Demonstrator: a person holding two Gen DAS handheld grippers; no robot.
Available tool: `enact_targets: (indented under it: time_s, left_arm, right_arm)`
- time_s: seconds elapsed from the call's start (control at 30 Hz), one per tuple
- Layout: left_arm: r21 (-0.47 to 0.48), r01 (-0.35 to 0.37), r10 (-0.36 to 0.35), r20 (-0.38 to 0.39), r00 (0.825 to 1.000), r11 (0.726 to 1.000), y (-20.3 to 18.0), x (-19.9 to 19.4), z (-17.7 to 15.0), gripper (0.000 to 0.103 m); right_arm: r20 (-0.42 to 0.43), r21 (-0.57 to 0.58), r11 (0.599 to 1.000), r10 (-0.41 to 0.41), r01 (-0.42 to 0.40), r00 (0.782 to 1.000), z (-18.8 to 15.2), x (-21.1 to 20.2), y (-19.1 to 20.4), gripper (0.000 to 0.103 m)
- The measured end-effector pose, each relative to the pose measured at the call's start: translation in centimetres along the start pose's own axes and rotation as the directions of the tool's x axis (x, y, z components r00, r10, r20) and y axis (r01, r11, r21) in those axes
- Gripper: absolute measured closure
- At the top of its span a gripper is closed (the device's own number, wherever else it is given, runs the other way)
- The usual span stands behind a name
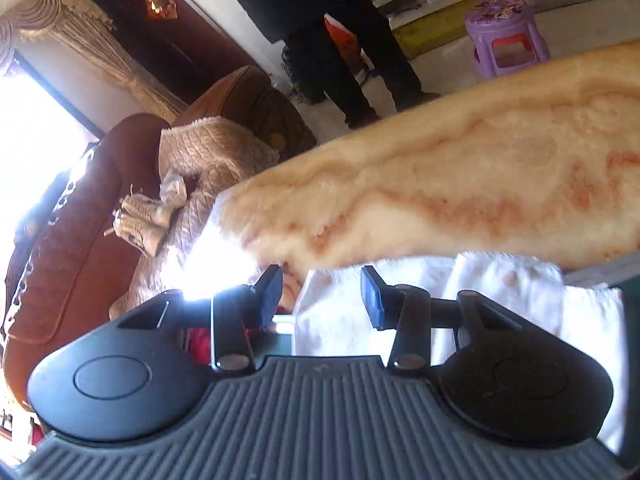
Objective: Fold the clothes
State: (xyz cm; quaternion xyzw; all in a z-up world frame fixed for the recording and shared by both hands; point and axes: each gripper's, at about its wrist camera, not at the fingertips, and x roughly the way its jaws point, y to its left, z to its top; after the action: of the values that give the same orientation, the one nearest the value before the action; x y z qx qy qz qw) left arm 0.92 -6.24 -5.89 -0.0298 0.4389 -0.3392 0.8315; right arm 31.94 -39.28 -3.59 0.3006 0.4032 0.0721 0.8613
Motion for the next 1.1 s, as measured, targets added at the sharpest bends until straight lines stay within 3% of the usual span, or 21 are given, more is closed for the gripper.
enact_targets:
  time_s: [0.17,0.3,0.4,0.57,0.7,0.73,0.77,0.8,0.83,0.93,1.03,1.07,1.1]
  left_arm:
    - [-0.03,0.02,-0.021,-0.002,1.0,0.999,0.2,-1.3,-0.9,0.046]
    - [-0.07,0.052,-0.053,-0.007,0.999,0.996,0.6,-2.6,-1.7,0.046]
    - [-0.099,0.062,-0.063,-0.01,0.998,0.993,0.8,-3.6,-2.4,0.046]
    - [-0.13,0.105,-0.106,0.001,0.994,0.986,0.3,-5.1,-3.3,0.046]
    - [-0.137,0.09,-0.093,-0.01,0.996,0.986,-0.3,-5.6,-4.3,0.045]
    - [-0.132,0.072,-0.074,-0.015,0.997,0.989,-0.5,-5.6,-4.5,0.046]
    - [-0.121,0.04,-0.043,-0.023,0.999,0.992,-0.8,-5.5,-4.6,0.046]
    - [-0.106,0.008,-0.01,-0.026,1.0,0.994,-1.2,-5.4,-4.7,0.046]
    - [-0.097,-0.013,0.01,-0.024,1.0,0.995,-1.5,-5.2,-4.8,0.046]
    - [-0.148,-0.01,0.01,0.001,1.0,0.989,-1.5,-5.4,-4.9,0.047]
    - [-0.171,-0.008,0.011,0.015,1.0,0.985,-1.7,-5.4,-4.9,0.048]
    - [-0.162,-0.027,0.029,0.011,1.0,0.986,-1.9,-5.3,-5.0,0.067]
    - [-0.152,-0.046,0.048,0.007,0.999,0.987,-2.1,-5.1,-5.0,0.098]
  right_arm:
    - [-0.157,-0.27,0.962,-0.068,0.023,0.985,-5.5,-2.0,0.6,0.053]
    - [-0.167,-0.333,0.936,0.063,-0.116,0.984,-10.1,-8.1,2.4,0.053]
    - [-0.175,-0.369,0.902,0.169,-0.224,0.97,-13.5,-12.9,3.9,0.053]
    - [-0.197,-0.424,0.817,0.339,-0.392,0.92,-19.1,-21.1,6.3,0.053]
    - [-0.223,-0.462,0.723,0.465,-0.513,0.857,-23.6,-27.6,8.2,0.052]
    - [-0.23,-0.471,0.697,0.494,-0.541,0.838,-24.7,-29.2,8.7,0.045]
    - [-0.19,-0.499,0.725,0.443,-0.474,0.876,-25.3,-30.0,9.2,0.042]
    - [-0.127,-0.513,0.787,0.324,-0.341,0.938,-25.5,-29.8,9.6,0.04]
    - [-0.094,-0.489,0.838,0.227,-0.244,0.969,-25.8,-28.9,9.7,0.04]
    - [-0.099,-0.28,0.932,0.211,-0.23,0.973,-27.0,-24.9,7.8,0.04]
    - [-0.115,-0.131,0.979,0.144,-0.159,0.983,-29.2,-19.4,6.7,0.04]
    - [-0.131,-0.125,0.985,0.106,-0.122,0.986,-29.8,-17.7,6.7,0.04]
    - [-0.141,-0.125,0.987,0.082,-0.1,0.987,-30.1,-16.4,7.0,0.04]
